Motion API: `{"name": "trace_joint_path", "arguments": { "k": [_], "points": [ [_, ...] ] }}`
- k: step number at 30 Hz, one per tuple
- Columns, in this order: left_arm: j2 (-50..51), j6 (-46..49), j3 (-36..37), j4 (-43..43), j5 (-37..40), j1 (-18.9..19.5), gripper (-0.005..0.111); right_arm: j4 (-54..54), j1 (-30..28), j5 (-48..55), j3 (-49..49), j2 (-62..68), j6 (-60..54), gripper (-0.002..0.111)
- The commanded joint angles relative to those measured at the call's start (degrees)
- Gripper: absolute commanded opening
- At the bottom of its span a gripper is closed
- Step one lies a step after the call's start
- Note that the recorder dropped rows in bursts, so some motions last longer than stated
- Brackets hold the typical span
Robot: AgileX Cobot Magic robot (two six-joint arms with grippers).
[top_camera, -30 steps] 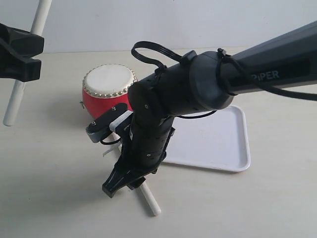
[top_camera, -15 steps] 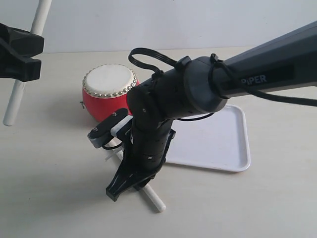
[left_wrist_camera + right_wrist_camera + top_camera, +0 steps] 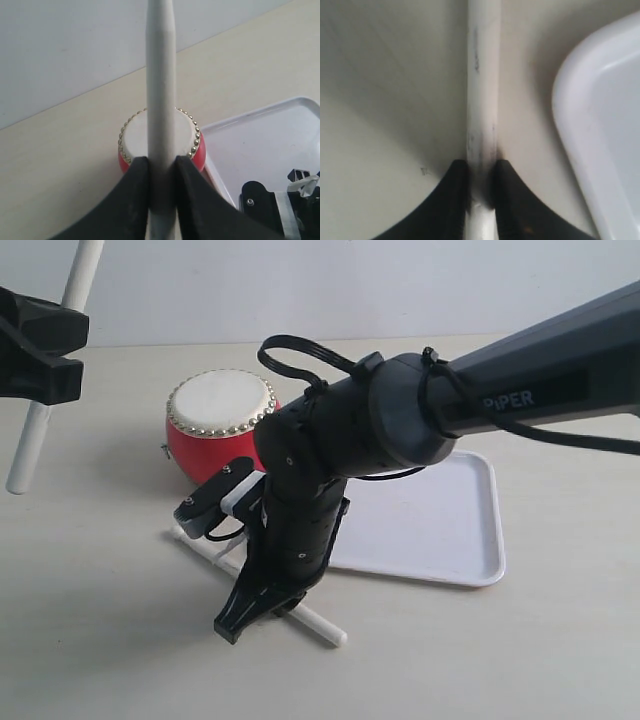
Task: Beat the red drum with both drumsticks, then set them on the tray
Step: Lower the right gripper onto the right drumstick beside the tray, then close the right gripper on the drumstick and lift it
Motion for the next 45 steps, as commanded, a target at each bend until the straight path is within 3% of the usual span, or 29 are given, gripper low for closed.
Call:
{"name": "trace_joint_path", "arguments": {
  "k": [1,16,34,45],
  "points": [
    [-0.4,0.0,0.0,0.2,-0.7,0.2,0.000,-0.1,-0.2,-2.4,1.0,4.0,-0.6,0.000],
    [-0.4,0.0,0.0,0.2,1.7,0.2,0.000,0.0,-0.2,-2.0,1.0,0.3,-1.1,0.000],
    [-0.3,-2.6,0.0,-1.8,20.8,0.2,0.000,1.5,-0.2,5.8,1.0,-5.4,-4.7,0.000],
    [5.9,-4.9,0.0,-3.1,25.3,0.2,0.000,2.1,-0.2,11.0,1.0,-11.7,-5.5,0.000]
  ]
}}
